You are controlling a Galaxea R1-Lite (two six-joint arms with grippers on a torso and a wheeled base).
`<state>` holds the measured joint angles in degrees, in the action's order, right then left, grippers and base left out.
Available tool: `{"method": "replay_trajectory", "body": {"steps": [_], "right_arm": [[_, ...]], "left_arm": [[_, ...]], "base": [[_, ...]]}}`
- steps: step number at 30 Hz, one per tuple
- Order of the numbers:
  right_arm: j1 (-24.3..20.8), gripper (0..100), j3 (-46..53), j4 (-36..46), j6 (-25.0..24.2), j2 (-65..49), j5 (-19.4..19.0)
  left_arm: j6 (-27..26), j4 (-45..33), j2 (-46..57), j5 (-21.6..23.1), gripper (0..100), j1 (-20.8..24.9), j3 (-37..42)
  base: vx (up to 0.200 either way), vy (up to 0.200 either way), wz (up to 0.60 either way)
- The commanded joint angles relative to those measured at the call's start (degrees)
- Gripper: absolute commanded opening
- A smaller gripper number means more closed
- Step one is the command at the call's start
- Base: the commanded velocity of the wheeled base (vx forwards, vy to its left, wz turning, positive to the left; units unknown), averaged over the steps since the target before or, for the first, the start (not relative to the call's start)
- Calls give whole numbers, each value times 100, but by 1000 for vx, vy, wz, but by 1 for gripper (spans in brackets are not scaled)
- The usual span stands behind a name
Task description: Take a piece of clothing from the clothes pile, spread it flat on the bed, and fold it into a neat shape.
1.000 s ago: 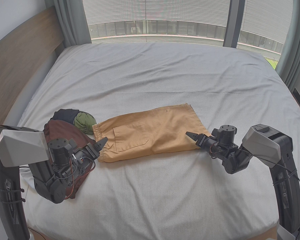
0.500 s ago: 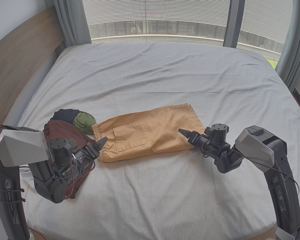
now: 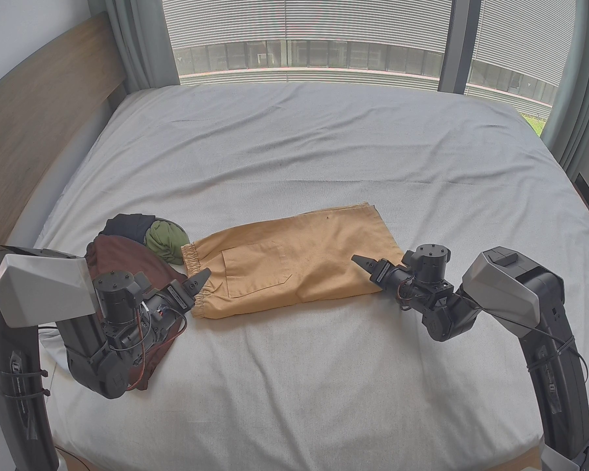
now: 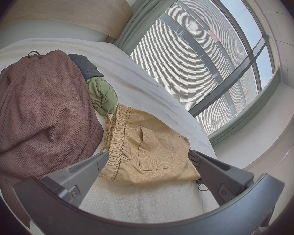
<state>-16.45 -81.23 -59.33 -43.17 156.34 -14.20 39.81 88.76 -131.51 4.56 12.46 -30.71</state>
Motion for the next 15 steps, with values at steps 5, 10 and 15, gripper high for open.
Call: {"method": "replay_trajectory", "body": {"steps": [5, 10, 15], "right_arm": [[-17, 0, 494, -202, 19, -333, -4], [-17, 0, 520, -219, 28, -359, 5], [-25, 0, 529, -351, 36, -306, 5]], "left_arm": [[9, 1, -15, 10, 100, -15, -5], [9, 1, -6, 1, 100, -7, -5], [9, 1, -6, 10, 100, -15, -5]], "base": [[0, 0, 0], [0, 0, 0], [0, 0, 0]]}}
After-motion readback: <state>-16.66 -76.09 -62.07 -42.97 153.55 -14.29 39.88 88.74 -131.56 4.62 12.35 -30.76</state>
